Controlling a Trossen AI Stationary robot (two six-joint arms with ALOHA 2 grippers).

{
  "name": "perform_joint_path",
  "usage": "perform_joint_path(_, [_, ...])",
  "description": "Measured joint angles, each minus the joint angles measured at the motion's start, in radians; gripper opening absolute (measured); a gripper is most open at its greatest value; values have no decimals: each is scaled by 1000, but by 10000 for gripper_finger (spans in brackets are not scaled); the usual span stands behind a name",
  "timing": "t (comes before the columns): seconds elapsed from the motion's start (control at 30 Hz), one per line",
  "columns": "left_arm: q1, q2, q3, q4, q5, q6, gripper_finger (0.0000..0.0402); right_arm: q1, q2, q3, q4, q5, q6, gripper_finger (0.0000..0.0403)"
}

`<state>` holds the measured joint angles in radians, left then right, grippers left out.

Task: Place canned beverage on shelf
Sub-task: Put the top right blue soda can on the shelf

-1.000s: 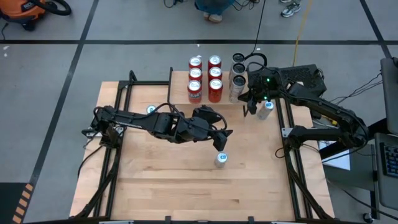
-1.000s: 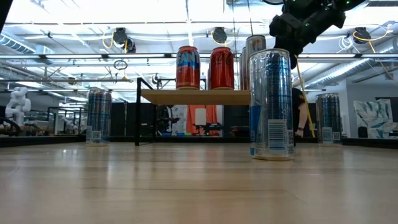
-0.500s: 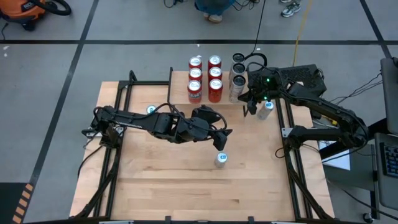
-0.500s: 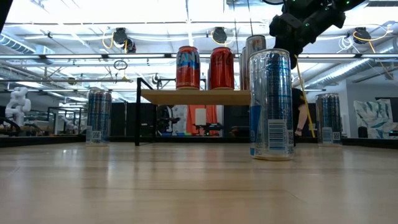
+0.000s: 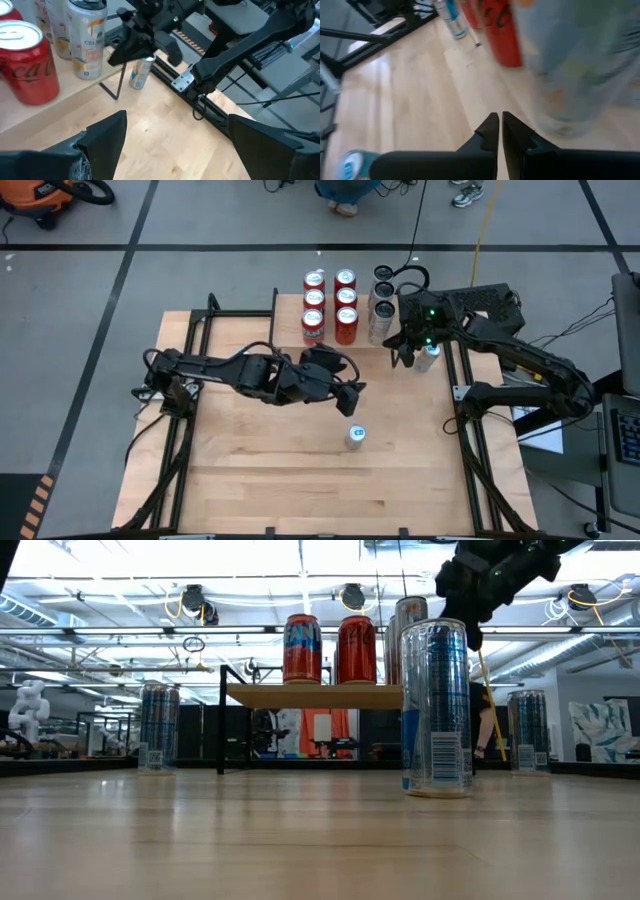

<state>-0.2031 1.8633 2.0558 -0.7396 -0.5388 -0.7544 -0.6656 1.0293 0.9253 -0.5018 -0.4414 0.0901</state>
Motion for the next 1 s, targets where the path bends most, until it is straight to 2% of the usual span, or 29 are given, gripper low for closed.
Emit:
perform_joint_path(0.13, [0, -5, 28, -91, 24, 0, 348, 29, -11, 0, -13, -7, 42, 0])
perform_joint_path(0.33, [39, -35, 32, -201, 208, 20, 348, 74, -30, 0, -66, -4, 143, 0])
perform_joint_path(0.43, [52, -52, 33, -251, 257, 73, 347, 98, -56, 0, -108, 4, 199, 0])
perform_joint_path(0.63, [85, -78, 33, -333, 288, 174, 347, 185, -108, 110, -324, 211, 271, 0])
perform_joint_path(0.87, [106, -78, 33, -358, 319, 277, 347, 218, -83, 311, -705, 478, 293, 0])
perform_joint_path(1.0, [106, -78, 33, -355, 340, 281, 347, 213, -58, 362, -824, 562, 326, 0])
